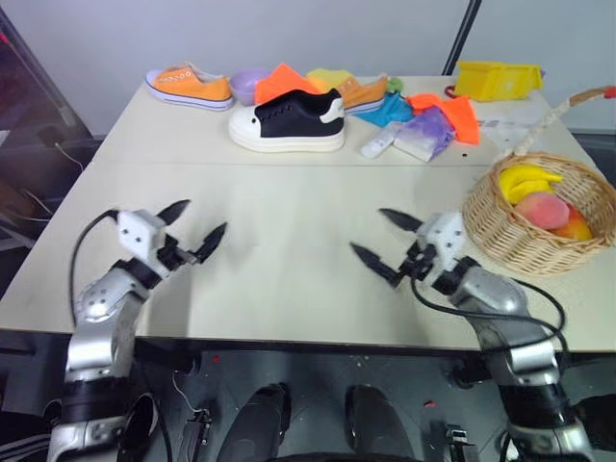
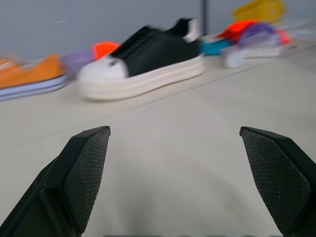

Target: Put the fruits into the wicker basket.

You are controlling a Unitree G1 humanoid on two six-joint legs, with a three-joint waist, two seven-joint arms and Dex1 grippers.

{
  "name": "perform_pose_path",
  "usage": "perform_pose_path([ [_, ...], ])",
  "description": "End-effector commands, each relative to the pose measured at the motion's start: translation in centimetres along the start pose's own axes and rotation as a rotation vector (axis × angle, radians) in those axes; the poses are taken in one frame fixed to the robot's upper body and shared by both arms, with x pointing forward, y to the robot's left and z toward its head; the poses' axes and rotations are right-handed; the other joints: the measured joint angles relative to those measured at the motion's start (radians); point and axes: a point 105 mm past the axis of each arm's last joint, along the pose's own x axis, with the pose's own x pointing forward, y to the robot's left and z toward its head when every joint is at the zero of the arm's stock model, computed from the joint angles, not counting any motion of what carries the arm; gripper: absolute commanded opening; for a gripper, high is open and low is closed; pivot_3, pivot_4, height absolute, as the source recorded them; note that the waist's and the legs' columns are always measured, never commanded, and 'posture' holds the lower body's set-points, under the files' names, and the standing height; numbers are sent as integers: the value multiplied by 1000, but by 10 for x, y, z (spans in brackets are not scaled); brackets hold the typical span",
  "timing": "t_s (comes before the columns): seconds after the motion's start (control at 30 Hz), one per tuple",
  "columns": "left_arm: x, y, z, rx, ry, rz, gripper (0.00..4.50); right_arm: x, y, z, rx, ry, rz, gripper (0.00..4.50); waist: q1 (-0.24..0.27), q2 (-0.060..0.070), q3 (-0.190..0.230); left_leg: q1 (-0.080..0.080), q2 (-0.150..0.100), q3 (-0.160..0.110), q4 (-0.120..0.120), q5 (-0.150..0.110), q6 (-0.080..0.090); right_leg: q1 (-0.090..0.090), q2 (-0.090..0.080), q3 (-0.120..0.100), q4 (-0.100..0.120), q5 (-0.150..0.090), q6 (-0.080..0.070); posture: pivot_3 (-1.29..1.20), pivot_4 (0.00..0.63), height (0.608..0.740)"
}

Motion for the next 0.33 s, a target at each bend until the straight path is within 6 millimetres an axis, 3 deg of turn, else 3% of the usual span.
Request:
perform_pose_path([
  [0.03,-17,23,15,33,-50,128,4500,16,-2,1,-90,4,71,4475,-1,0,0,0,0,0,0,0,0,0,0,0,0,0,0,0,150,740],
  [0.13,-29,32,14,50,-34,187,4500,20,1,4,-86,-22,113,4475,1,0,0,0,0,0,0,0,0,0,-1,0,0,0,0,0,150,740],
  [0.33,-34,36,14,47,-9,205,4500,13,4,-3,-72,3,151,4475,3,-1,0,0,-1,0,1,0,0,0,-1,0,0,0,0,0,150,740],
])
